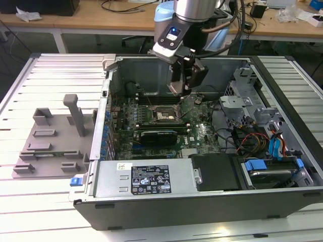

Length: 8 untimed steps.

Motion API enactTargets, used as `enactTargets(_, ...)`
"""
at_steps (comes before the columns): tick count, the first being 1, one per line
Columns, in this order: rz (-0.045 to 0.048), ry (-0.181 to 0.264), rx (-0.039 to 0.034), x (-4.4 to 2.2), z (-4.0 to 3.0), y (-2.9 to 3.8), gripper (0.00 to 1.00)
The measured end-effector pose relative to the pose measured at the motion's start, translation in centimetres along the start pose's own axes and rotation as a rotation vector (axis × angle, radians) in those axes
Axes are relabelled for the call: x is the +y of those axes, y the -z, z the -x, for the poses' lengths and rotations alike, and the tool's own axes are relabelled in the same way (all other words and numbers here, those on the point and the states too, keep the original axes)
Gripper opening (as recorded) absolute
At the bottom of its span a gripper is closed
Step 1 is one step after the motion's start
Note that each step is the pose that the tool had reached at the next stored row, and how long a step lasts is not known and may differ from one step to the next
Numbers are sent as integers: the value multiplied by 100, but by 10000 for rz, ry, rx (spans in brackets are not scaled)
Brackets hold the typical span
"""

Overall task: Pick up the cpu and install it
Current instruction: 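Place the cpu into insertion slot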

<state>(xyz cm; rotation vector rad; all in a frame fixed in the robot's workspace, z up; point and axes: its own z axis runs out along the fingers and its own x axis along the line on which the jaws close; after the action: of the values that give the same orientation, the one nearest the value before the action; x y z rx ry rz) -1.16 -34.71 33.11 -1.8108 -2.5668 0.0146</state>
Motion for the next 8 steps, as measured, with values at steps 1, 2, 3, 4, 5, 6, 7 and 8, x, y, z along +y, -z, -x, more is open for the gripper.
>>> enactTargets(1,-1,-133,1,0,0,0,55)
enactTargets(2,-2,-294,2,0,0,0,55)
enactTargets(3,-2,-435,3,0,0,-1,55)
enactTargets(4,-4,-719,5,0,0,-1,55)
enactTargets(5,-5,-940,7,0,0,-1,55)
enactTargets(6,-6,-1115,8,0,0,-2,55)
enactTargets(7,-6,-1271,9,0,0,-2,55)
enactTargets(8,-7,-1455,11,0,0,-3,55)
